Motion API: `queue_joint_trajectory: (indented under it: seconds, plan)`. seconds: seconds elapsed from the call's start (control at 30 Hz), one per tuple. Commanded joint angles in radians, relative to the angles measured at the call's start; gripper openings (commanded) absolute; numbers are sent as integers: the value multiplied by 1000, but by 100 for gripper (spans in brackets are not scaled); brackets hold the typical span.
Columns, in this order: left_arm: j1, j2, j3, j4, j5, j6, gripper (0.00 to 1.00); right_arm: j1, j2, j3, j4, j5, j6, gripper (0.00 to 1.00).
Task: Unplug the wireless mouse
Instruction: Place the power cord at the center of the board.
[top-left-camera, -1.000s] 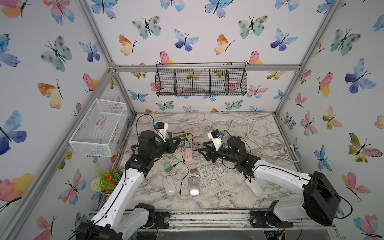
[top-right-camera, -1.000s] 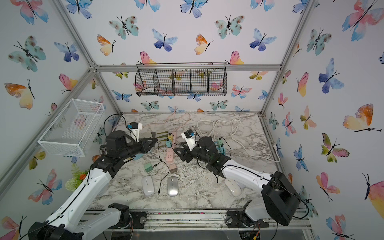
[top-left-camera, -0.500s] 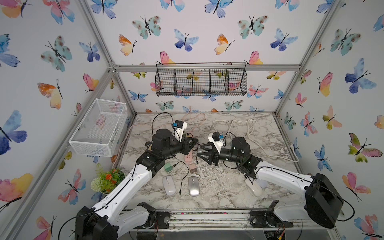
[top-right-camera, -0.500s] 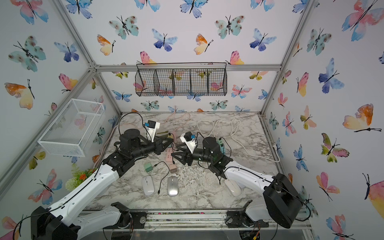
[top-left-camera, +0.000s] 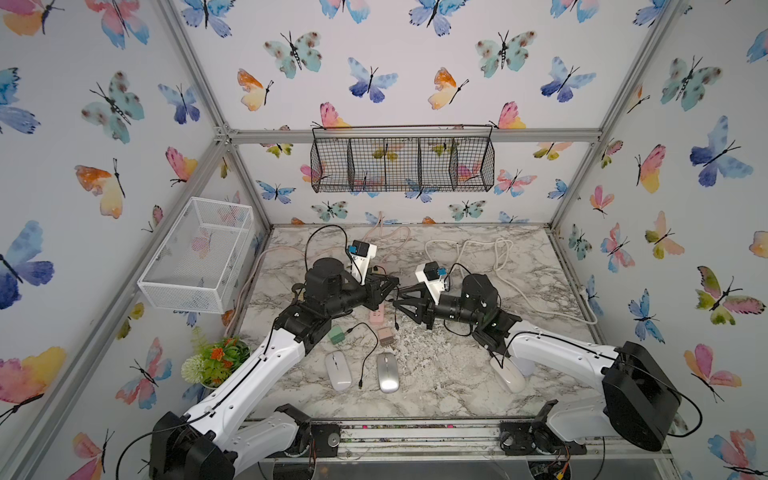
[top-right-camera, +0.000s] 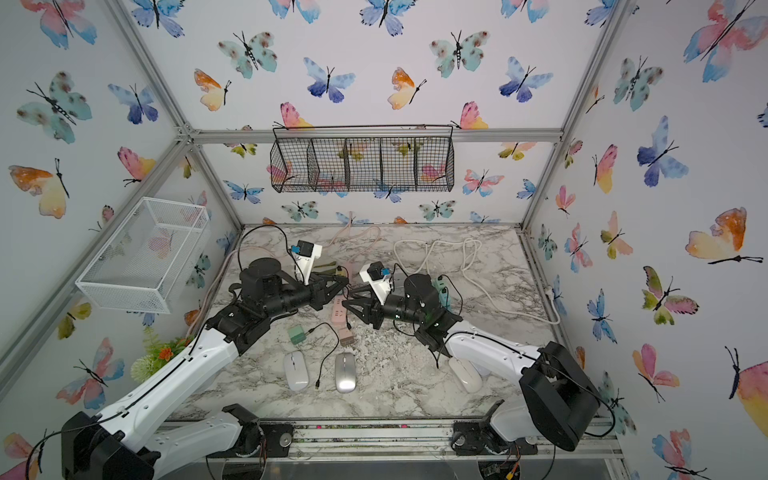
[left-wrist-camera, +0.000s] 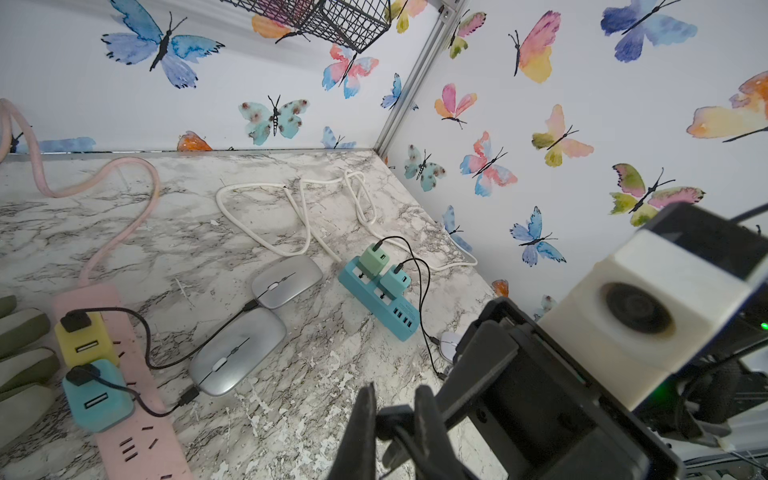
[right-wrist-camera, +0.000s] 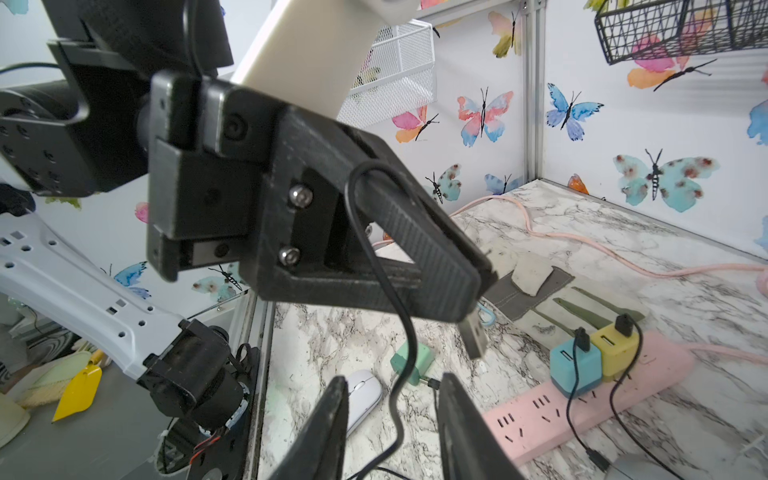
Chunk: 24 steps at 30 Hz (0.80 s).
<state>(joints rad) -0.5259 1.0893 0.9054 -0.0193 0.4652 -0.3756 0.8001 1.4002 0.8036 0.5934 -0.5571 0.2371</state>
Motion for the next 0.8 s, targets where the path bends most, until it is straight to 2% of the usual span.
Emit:
queue_joint_trajectory:
  seconds: [0.0, 0.2, 0.47, 0.5, 0.53, 0.67, 0.77]
  plan:
    - [-6, -14, 3, 17, 43, 20, 0, -1, 0, 17, 42, 14, 15, 34]
    - [-6, -14, 2, 18, 47, 22, 0, -1, 12, 27, 46, 16, 22, 26]
    - [-6, -27, -12, 19, 27, 26, 0, -1, 5, 13, 41, 40, 27, 3]
    - [-6, -29, -18, 19, -5, 27, 0, -1, 1, 11, 34, 50, 27, 2]
    - [-6, -32, -20, 18, -15, 33, 5, -1, -4, 11, 23, 63, 27, 2]
    - [-2, -58, -44, -13, -134, 26, 47, 0, -18, 32, -81, 142, 25, 2]
    - [20, -90, -86, -18, -221, 6, 68, 1, -23, 54, -185, 205, 42, 2]
